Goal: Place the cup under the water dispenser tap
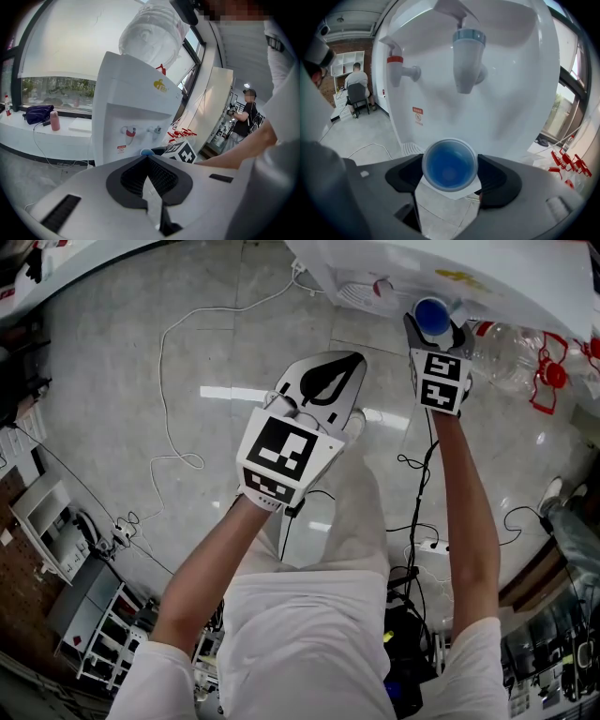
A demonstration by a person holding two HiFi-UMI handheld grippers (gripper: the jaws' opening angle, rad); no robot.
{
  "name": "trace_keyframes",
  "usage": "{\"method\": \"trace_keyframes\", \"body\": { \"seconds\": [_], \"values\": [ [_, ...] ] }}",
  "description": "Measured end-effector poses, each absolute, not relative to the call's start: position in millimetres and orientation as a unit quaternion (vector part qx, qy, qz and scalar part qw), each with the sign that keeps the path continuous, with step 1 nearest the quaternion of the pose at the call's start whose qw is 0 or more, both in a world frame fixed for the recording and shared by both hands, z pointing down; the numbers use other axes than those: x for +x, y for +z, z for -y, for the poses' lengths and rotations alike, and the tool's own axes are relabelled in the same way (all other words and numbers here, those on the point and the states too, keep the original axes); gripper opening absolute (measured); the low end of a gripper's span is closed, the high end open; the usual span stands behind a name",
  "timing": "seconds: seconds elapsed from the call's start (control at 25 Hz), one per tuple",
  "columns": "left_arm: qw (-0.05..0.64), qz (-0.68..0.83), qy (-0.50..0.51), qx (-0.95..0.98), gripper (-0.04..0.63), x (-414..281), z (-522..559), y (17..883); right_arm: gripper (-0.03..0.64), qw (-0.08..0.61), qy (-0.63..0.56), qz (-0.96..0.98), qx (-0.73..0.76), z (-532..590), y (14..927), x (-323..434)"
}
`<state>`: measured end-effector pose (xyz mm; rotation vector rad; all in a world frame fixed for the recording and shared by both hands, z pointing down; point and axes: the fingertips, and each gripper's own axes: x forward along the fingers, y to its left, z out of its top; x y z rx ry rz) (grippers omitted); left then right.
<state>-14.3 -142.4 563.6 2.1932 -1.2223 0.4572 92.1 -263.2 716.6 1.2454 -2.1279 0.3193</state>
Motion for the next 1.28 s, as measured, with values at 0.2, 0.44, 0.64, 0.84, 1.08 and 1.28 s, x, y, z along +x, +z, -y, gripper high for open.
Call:
{"method": "trace_keyframes", "body": {
  "seconds": [0.2, 0.44, 0.64, 0.84, 1.08, 1.28],
  "values": [
    [0.29, 0.456, 0.17, 0.824, 0.0, -10.4, 143.3, 567.5, 0.37, 0.325, 0.131, 0.804, 0.479, 269.3, 729.1, 96.6],
    [0.289, 0.455, 0.171, 0.825, 0.0, -9.4, 143.1, 567.5, 0.371, 0.326, 0.137, 0.801, 0.484, 275.8, 735.2, 99.2],
    [0.289, 0.456, 0.172, 0.824, 0.0, -11.0, 144.0, 568.5, 0.371, 0.322, 0.135, 0.801, 0.486, 278.2, 738.1, 101.1],
    [0.288, 0.455, 0.172, 0.825, 0.0, -9.5, 145.0, 568.3, 0.371, 0.322, 0.126, 0.807, 0.478, 278.4, 738.0, 99.1],
    [0.287, 0.452, 0.172, 0.827, 0.0, -8.3, 143.5, 568.3, 0.39, 0.32, 0.121, 0.807, 0.482, 276.9, 738.3, 99.1],
    [0.287, 0.453, 0.173, 0.826, 0.0, -9.1, 141.1, 566.0, 0.39, 0.312, 0.137, 0.801, 0.492, 273.2, 735.6, 103.5]
  ]
}}
